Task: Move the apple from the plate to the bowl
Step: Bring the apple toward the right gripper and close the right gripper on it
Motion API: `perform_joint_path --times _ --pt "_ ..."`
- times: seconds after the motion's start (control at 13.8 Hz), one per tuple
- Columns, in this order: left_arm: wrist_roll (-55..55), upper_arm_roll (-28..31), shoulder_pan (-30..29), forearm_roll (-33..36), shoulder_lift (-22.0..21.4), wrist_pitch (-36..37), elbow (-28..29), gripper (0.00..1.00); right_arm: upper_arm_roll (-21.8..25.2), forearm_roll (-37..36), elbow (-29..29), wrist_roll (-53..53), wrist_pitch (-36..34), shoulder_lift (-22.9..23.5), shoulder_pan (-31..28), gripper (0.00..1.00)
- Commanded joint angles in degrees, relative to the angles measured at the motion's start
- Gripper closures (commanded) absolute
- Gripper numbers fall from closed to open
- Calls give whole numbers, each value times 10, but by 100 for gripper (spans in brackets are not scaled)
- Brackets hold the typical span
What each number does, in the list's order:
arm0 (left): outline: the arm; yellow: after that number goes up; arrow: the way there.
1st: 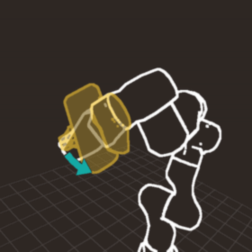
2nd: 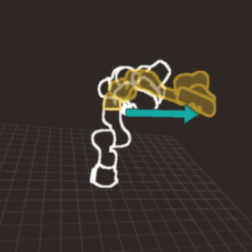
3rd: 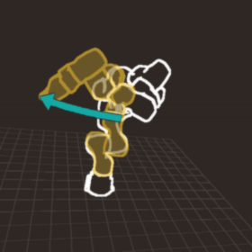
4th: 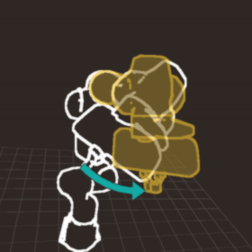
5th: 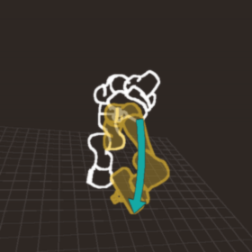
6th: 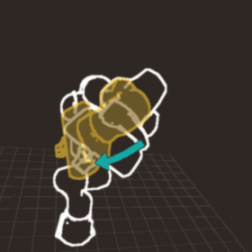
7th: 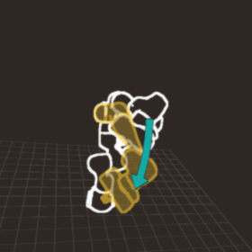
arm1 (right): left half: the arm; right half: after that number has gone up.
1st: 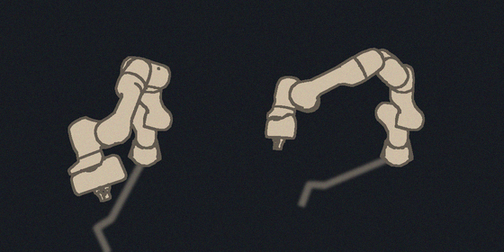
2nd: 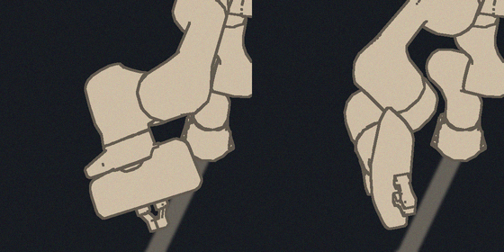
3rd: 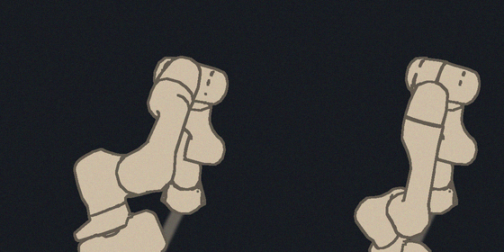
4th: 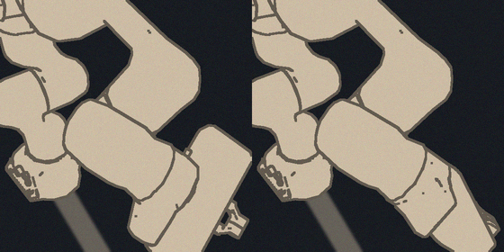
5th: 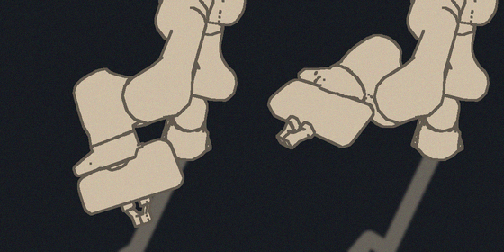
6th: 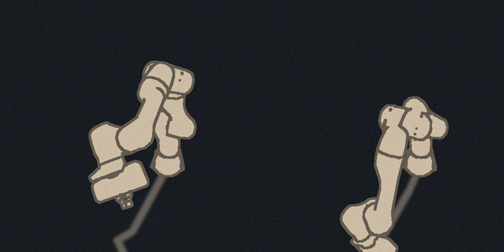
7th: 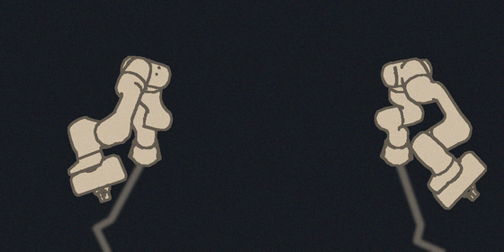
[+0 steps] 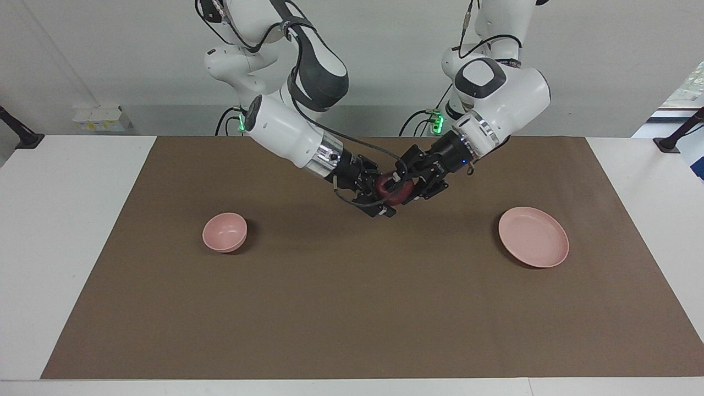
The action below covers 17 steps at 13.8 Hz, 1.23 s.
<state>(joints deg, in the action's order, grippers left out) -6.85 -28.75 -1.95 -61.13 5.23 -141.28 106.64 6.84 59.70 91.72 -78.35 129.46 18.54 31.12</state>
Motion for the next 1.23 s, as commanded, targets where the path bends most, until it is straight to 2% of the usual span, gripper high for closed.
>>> perform_joint_path --times 0.0,0.22,0.43,0.65,0.94,1.01,1.09,1.16 --pt "23 1 20 -7 2 0 -6 100 -2 14 -24 -8 0 6 -4 0" --pt "46 2 27 -5 2 0 -6 92 -2 13 -34 -10 0 7 -3 0" --pt "43 2 27 -5 2 0 -6 91 -2 2 -39 -2 11 7 10 0" --pt "43 3 28 2 0 5 -4 91 -2 -6 -37 64 11 3 13 0" --pt "43 3 27 5 0 6 -3 88 -2 -7 -33 62 11 0 15 0" --pt "43 3 27 6 0 6 -2 88 -2 -7 -32 64 10 -1 15 31" --pt "43 3 27 6 0 6 -2 88 -2 -6 -32 65 8 -1 14 75" --pt "44 3 27 7 0 6 -2 88 -2 2 -33 63 3 -1 13 100"
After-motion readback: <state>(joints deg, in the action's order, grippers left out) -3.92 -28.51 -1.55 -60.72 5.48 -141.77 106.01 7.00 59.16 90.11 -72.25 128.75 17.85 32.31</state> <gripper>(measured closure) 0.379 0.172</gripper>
